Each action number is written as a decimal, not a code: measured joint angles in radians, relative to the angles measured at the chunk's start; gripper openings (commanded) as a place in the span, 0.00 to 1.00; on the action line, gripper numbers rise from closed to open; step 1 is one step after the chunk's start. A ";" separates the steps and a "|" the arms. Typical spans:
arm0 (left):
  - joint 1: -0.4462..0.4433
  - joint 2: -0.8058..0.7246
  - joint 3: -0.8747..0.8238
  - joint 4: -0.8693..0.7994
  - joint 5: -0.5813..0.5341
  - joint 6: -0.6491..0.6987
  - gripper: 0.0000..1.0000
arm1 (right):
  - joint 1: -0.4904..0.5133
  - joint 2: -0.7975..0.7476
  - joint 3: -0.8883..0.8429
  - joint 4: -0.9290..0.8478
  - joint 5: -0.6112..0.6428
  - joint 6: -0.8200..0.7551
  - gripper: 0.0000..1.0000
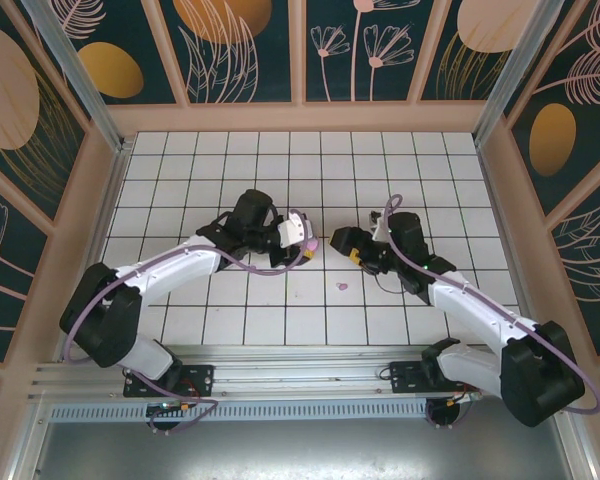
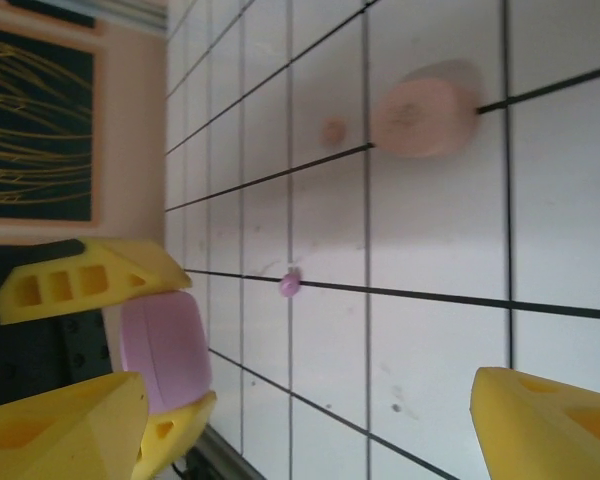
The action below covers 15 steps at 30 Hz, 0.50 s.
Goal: Insert the wireless bluetooth earbuds into the charging case
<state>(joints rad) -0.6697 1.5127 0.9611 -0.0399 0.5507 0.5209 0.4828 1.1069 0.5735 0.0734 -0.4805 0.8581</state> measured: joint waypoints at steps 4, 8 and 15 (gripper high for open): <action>0.000 -0.018 -0.008 0.006 0.043 -0.084 0.42 | 0.010 0.000 0.003 0.049 -0.029 0.019 0.77; 0.000 -0.039 -0.016 0.010 0.077 -0.136 0.42 | 0.039 0.000 0.034 0.065 -0.050 0.013 0.74; 0.000 -0.055 -0.017 0.013 0.119 -0.188 0.43 | 0.090 0.016 0.080 0.077 -0.071 0.011 0.67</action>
<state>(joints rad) -0.6697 1.4582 0.9440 -0.0269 0.6701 0.3328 0.5724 1.1225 0.6537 0.1505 -0.5518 0.8692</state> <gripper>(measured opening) 0.432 0.699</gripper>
